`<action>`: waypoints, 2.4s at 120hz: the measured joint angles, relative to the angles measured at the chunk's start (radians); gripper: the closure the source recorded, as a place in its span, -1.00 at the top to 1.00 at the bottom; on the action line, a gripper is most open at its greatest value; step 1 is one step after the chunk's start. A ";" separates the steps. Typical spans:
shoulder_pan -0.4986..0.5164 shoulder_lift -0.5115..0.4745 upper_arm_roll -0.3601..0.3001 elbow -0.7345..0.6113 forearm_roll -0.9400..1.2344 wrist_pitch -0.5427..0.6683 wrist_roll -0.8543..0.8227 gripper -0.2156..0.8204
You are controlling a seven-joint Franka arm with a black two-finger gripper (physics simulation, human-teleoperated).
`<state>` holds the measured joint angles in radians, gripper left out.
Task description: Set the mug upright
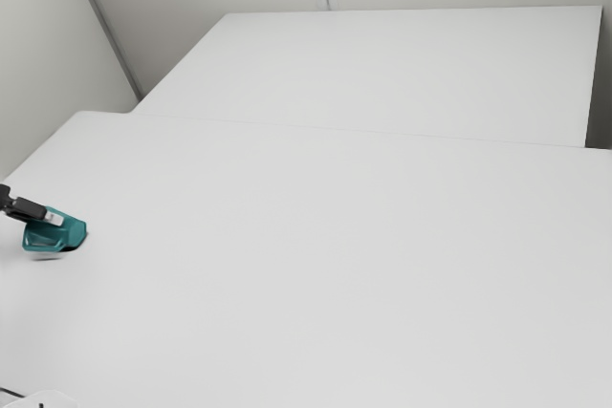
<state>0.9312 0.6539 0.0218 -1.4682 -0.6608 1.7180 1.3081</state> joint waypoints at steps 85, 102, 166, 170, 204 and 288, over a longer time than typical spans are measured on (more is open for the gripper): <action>-0.004 -0.141 -0.029 -0.090 0.029 0.008 -0.004 -0.80; -0.018 -0.208 -0.033 -0.144 0.048 0.015 -0.005 -0.86; -0.515 -0.532 0.166 -0.333 0.363 0.030 -0.224 -0.92; -0.534 -0.550 0.167 -0.352 0.384 0.035 -0.249 -0.92; -0.704 -0.686 0.169 -0.482 0.553 0.072 -0.486 -0.92; -0.877 -0.803 0.075 -0.744 0.729 0.262 -1.037 -0.91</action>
<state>0.0545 -0.1487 0.0972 -2.2127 0.0687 1.9801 0.2707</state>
